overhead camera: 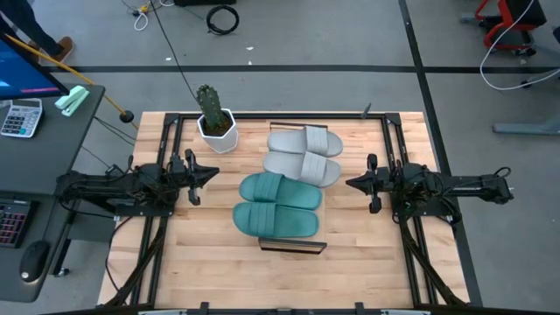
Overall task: Pick and place slides into the shelf
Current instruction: Return to Home Position
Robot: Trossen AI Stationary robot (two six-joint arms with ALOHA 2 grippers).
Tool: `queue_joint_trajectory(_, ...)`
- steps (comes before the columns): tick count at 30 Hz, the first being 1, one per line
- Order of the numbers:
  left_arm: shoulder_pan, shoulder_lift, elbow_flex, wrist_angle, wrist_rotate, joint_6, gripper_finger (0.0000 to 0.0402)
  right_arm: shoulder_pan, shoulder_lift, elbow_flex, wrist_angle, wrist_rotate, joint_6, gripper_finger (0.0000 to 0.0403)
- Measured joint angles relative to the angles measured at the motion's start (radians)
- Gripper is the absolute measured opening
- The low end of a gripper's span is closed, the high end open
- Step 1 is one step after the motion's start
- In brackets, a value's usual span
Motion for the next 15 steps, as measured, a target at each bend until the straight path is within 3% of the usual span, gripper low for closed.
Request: queue_joint_trajectory(15,0.000,0.000,0.000,0.000,0.000,0.000,0.0038,0.000,0.000,0.000,-0.001,0.000,0.000,0.0018)
